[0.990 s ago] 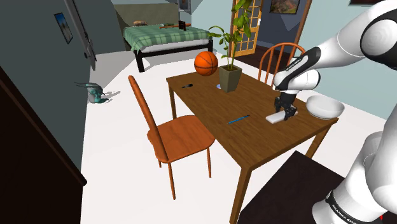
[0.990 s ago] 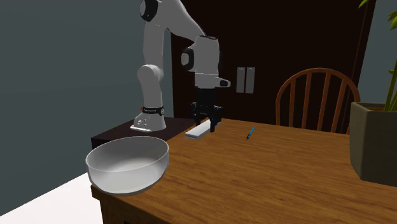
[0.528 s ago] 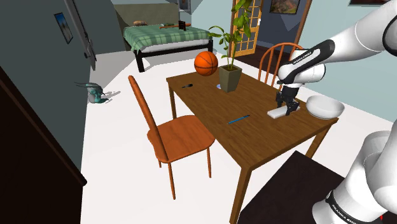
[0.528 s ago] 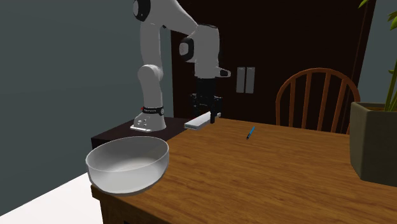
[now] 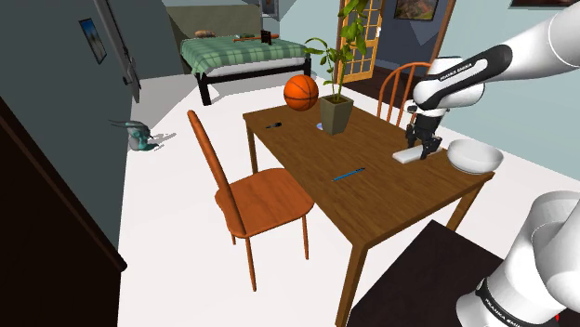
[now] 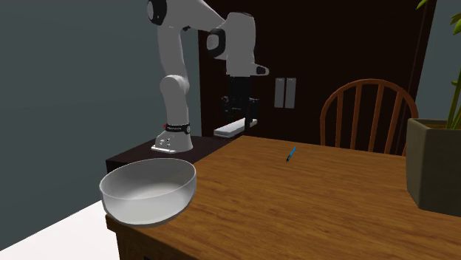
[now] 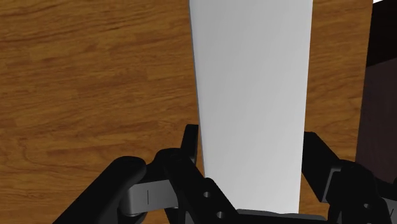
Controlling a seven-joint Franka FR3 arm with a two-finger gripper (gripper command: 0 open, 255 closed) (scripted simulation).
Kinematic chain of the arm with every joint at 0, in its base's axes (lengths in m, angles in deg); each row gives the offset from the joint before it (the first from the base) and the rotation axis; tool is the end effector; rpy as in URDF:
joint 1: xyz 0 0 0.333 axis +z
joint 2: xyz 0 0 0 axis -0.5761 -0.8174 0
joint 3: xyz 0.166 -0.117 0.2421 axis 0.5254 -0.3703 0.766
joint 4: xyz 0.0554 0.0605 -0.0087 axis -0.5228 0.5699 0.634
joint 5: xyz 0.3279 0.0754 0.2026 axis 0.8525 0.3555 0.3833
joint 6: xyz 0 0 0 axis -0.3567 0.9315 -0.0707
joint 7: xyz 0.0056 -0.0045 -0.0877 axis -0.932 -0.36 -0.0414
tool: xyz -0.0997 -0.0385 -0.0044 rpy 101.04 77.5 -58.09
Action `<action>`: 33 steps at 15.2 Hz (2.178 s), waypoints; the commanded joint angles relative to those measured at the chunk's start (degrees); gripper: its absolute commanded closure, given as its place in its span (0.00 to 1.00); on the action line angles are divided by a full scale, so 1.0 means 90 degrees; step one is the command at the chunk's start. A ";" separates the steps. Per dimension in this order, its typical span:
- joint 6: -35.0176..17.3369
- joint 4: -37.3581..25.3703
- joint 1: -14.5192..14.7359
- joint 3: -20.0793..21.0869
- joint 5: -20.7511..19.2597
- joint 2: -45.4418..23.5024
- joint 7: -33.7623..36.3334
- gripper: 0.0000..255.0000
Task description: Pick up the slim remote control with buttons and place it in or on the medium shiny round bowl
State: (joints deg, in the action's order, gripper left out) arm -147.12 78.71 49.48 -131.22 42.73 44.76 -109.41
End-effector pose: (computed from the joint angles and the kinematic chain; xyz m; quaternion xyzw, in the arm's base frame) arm 0.4034 -0.3031 0.3719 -0.8291 -0.5590 0.0059 0.0081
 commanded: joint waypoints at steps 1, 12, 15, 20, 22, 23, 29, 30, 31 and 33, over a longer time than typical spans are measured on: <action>0.0188 -0.0074 -0.0015 0.0038 -0.0142 0.0163 0.0104 1.00; 0.0507 -0.0956 -0.0512 -0.0793 0.0654 -0.0701 -0.1710 1.00; 0.0618 -0.1373 -0.0900 -0.0950 0.1275 -0.1327 -0.2565 1.00; 0.0955 -0.2241 -0.1961 -0.0809 0.2257 -0.2398 -0.3840 1.00; 0.1125 -0.2647 -0.2461 -0.0670 0.2570 -0.2793 -0.4250 1.00; 0.1217 -0.2863 -0.2716 -0.0594 0.2710 -0.2985 -0.4435 1.00; 0.1780 -0.4203 -0.4092 -0.0191 0.3350 -0.4005 -0.5233 1.00; 0.1712 -0.4157 -0.4101 -0.0168 0.3378 -0.4034 -0.5250 1.00; 0.1646 -0.4113 -0.4109 -0.0146 0.3407 -0.4065 -0.5268 1.00; 0.1515 -0.4029 -0.4127 -0.0100 0.3470 -0.4131 -0.5305 1.00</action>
State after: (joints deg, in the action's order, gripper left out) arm -132.87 42.16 12.57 -132.37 73.60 7.98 -156.88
